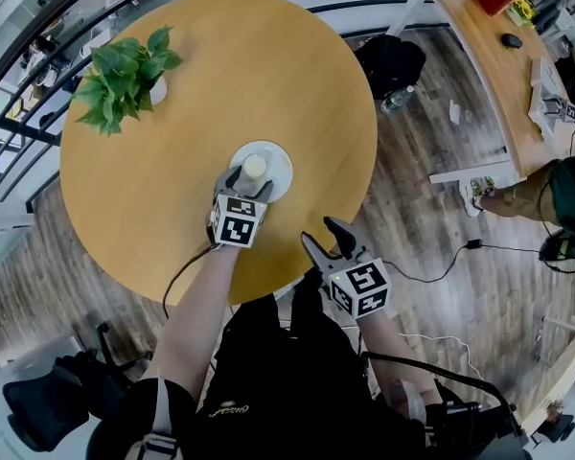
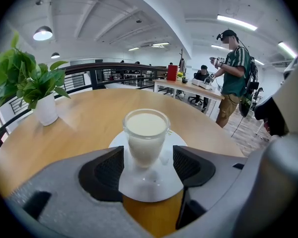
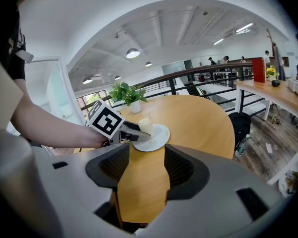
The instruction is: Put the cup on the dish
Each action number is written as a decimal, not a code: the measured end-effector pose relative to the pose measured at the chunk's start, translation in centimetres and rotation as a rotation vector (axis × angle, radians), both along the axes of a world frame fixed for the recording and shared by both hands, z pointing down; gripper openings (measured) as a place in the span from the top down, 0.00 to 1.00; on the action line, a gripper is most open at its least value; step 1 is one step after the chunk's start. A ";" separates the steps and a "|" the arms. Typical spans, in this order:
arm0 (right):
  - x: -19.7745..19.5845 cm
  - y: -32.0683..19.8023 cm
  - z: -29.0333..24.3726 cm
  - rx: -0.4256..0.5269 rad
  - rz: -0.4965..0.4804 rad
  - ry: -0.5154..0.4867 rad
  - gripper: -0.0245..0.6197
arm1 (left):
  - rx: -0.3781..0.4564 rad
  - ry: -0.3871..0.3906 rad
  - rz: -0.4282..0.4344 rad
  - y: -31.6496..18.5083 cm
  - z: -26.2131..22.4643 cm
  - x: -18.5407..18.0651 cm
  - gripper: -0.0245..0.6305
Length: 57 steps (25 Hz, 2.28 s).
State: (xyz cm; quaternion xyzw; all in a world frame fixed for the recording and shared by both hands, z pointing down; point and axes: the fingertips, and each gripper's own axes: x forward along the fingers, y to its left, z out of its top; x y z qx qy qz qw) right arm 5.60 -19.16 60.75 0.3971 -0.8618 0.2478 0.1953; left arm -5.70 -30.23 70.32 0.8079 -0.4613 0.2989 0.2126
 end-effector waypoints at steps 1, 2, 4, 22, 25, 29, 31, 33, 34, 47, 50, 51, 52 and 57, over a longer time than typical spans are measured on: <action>-0.1 0.0 0.1 0.001 -0.002 -0.002 0.62 | -0.002 0.001 -0.001 0.2 0.1 -0.1 0.50; -0.3 0.1 0.1 0.002 -0.004 -0.003 0.62 | -0.002 0.003 -0.002 0.4 0.1 -0.2 0.50; -0.5 0.3 0.0 0.004 -0.007 -0.005 0.62 | 0.011 0.009 -0.004 0.8 0.0 -0.3 0.50; -2.1 -0.6 -4.2 0.101 -0.043 -0.015 0.62 | 0.094 0.070 -0.045 4.3 -7.0 -1.7 0.84; -2.5 -1.0 -5.7 0.131 -0.050 -0.021 0.62 | 0.151 0.089 -0.063 4.5 -9.9 -1.9 0.88; -3.2 -1.6 -7.9 0.187 -0.063 -0.030 0.62 | 0.239 0.115 -0.075 4.3 -14.3 -2.2 0.91; -3.4 -1.8 -9.0 0.212 -0.067 -0.034 0.62 | 0.269 0.127 -0.072 4.5 -16.2 -2.0 0.95; -3.6 -2.0 -10.3 0.240 -0.071 -0.039 0.62 | 0.298 0.145 -0.066 4.8 -17.9 -1.6 0.96; -3.6 -2.0 -11.0 0.256 -0.072 -0.042 0.62 | 0.315 0.154 -0.066 5.0 -18.8 -1.5 0.96; -3.9 -2.8 -20.0 0.478 -0.057 -0.062 0.76 | 0.492 0.225 -0.021 7.1 -28.5 -0.2 0.96; -4.1 -3.0 -21.6 0.517 -0.055 -0.069 0.80 | 0.524 0.216 -0.008 7.4 -29.9 0.0 0.96; -4.1 -3.0 -22.0 0.527 -0.055 -0.072 0.81 | 0.533 0.210 -0.003 7.5 -30.2 0.1 0.96; -4.2 -3.0 -22.3 0.534 -0.056 -0.075 0.81 | 0.540 0.206 0.002 7.6 -30.5 0.1 0.96; -4.7 -2.4 -22.9 0.546 -0.065 -0.078 0.84 | 0.548 0.188 0.013 8.1 -31.0 0.2 0.96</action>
